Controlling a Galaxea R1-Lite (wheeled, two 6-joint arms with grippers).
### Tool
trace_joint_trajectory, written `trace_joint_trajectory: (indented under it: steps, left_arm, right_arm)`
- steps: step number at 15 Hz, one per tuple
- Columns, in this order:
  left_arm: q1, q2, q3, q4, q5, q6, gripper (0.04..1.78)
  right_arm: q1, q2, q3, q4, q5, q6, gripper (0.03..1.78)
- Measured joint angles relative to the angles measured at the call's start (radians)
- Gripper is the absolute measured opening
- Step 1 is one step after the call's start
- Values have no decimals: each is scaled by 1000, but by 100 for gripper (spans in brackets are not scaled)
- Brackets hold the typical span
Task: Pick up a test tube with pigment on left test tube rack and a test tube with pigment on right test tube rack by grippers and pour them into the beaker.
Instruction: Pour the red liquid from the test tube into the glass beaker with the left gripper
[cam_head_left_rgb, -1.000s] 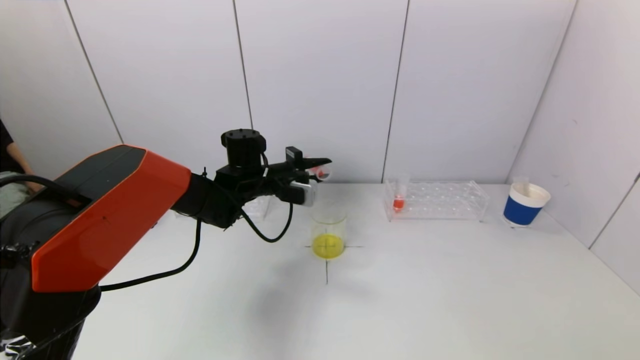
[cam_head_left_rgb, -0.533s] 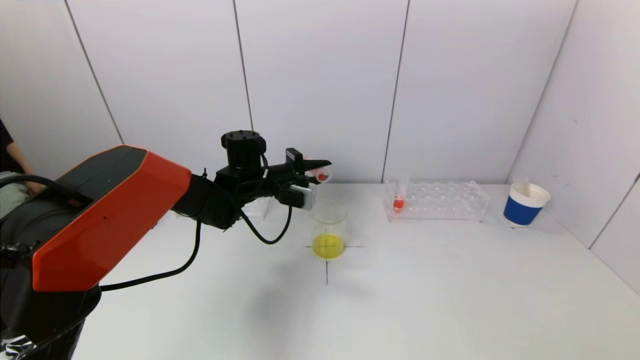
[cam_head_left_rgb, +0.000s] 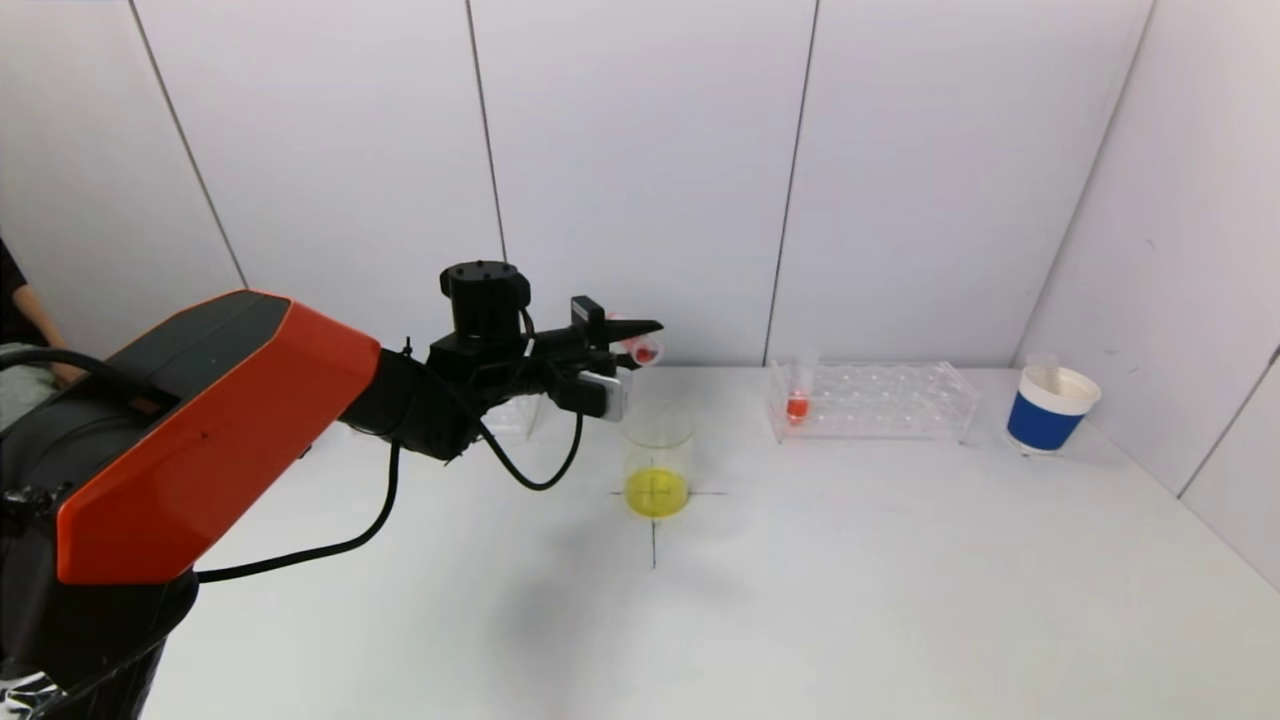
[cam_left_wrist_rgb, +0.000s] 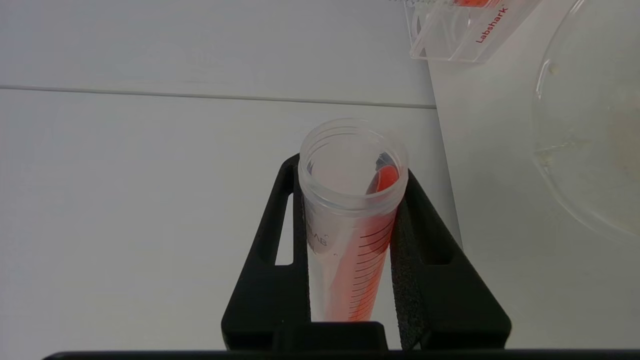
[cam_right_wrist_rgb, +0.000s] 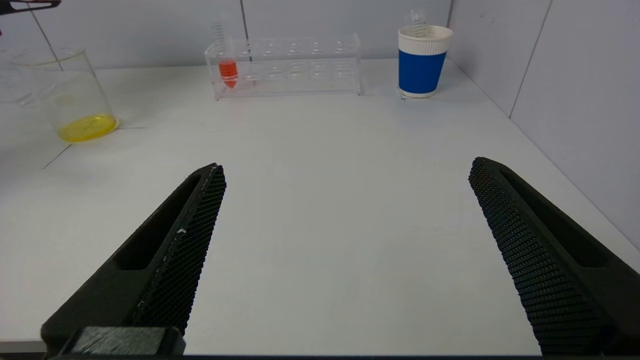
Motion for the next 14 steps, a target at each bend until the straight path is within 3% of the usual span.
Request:
trace_joint_trajectory:
  steps: [14]
  left_arm:
    - [-10,-18,43,-24,-13,54,47]
  right_arm:
    - [0,0,0,0,0,0,177]
